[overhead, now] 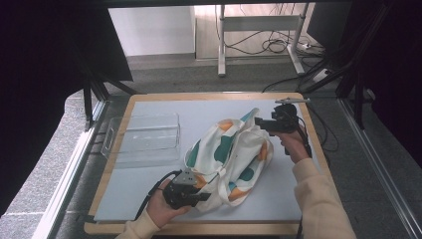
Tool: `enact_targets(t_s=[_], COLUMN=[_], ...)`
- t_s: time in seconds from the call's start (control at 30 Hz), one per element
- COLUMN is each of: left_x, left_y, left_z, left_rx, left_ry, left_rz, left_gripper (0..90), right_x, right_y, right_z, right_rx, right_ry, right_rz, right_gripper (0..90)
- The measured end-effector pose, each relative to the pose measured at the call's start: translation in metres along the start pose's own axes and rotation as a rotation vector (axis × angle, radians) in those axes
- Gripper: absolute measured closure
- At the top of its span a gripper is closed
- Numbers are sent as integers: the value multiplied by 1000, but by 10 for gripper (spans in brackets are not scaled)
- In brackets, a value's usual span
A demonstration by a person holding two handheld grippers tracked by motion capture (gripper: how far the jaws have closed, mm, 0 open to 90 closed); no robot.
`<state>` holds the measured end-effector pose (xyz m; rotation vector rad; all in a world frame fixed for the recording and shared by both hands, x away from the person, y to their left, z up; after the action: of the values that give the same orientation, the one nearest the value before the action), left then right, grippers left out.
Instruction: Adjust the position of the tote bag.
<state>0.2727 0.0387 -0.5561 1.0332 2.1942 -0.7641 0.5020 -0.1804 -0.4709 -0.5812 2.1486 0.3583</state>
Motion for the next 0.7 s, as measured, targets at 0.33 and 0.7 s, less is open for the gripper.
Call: enact_targets(t_s=[0.33,0.7], left_x=[1,1], left_y=[1,0], left_z=[0,0], left_rx=[1,-2], left_ry=[8,5], left_rz=[8,7], left_gripper=[800,800], right_x=[-12,-15], right_y=[6,7], right_z=[18,43], right_rx=[23,37], right_ry=[47,103], right_rz=[-32,-18], right_gripper=[220,218])
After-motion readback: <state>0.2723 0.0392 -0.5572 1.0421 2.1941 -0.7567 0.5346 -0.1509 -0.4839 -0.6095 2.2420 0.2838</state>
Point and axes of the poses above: each handheld gripper's, and its own axes: z roughly forward along the jaws, x roughly out of its underside, y roughly to its left, the point moved 9 cm from there along z, roughly forward along the jaws, and after that the axes turned 4 degrees about -z, right-handed, at the moved point
